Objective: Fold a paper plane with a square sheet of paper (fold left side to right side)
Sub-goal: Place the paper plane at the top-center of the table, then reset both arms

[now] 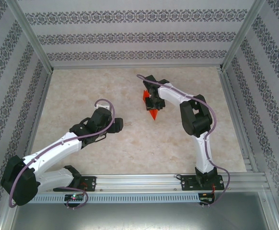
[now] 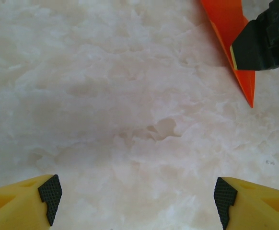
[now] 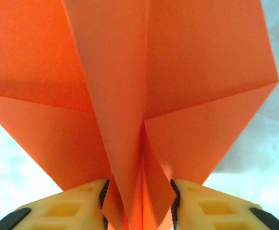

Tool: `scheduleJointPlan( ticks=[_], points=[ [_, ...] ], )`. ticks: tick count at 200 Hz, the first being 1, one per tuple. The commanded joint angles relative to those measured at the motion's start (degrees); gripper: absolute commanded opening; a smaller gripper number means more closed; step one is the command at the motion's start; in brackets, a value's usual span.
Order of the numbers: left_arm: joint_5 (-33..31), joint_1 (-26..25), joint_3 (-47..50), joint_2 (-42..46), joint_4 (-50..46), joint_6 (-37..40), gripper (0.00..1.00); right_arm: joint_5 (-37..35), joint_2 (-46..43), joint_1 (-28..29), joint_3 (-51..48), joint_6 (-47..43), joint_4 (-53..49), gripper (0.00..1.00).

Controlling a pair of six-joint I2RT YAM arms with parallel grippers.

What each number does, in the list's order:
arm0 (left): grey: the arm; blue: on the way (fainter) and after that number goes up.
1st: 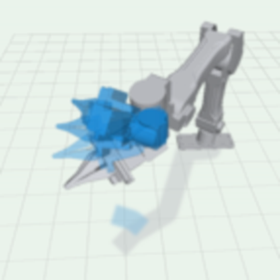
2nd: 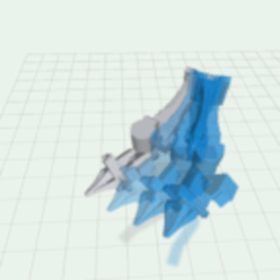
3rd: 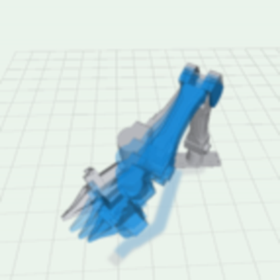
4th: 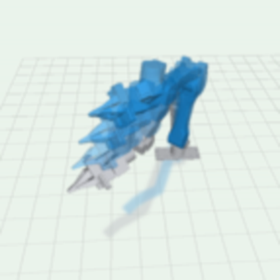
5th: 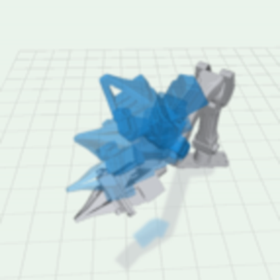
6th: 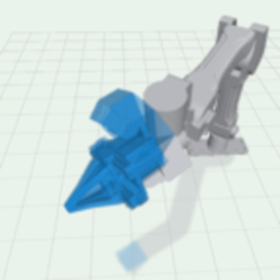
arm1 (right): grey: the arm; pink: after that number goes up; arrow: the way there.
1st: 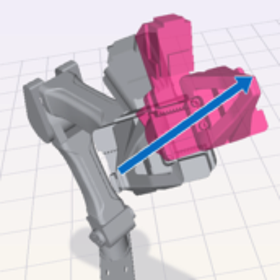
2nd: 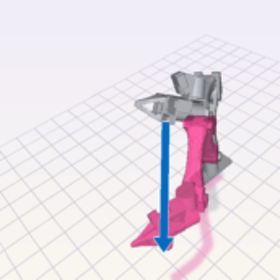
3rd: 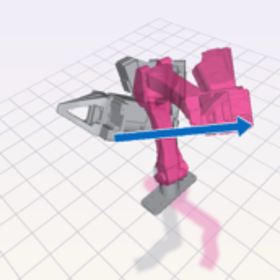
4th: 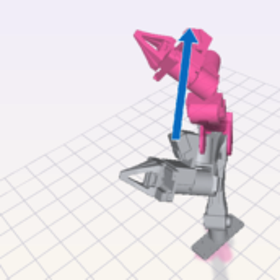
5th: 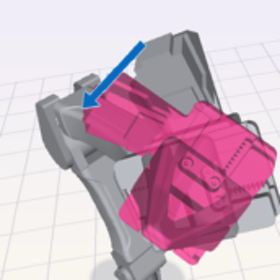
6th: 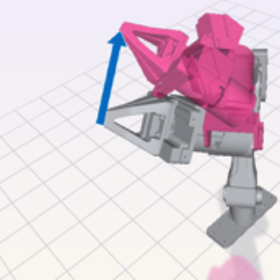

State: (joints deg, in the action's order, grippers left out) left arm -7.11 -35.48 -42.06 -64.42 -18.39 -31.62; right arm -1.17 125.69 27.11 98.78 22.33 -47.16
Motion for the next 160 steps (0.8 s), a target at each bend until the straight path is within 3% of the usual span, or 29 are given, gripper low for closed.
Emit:
scheduleJointPlan(
  ticks=[1,37,81,109,129,160],
  points=[
    [-1.34,1.31,-2.05,0.31,-2.92,1.26,0.88,-2.63,-5.13,-0.11,-1.5,-0.51,-2.41,0.43],
    [2.15,5.15,-2.76,0.44,-2.38,-0.1,0.92,-3.05,-14.55,0.64,-6.92,-1.13,-0.48,0.58],
    [3.28,14.92,-4.37,1.52,-1.04,1.15,0.93,-6.36,-33.68,-0.31,-19.25,-3.82,6.79,0.77],
    [-4.13,19.12,-5.2,1.61,1.51,3.99,0.94,-10.36,-46.68,-3.32,-30.26,-6.71,14.99,0.86],
    [-10.86,20.66,-4.13,1.3,5.94,6.2,0.94,-12.97,-55.18,-6.46,-39.01,-7.88,21.91,0.97],
    [-21.25,21.02,3.06,1.32,19.7,12.05,0.95,-11.78,-64.27,-14.2,-51.62,-9.17,32.75,0.98]
  ],
)
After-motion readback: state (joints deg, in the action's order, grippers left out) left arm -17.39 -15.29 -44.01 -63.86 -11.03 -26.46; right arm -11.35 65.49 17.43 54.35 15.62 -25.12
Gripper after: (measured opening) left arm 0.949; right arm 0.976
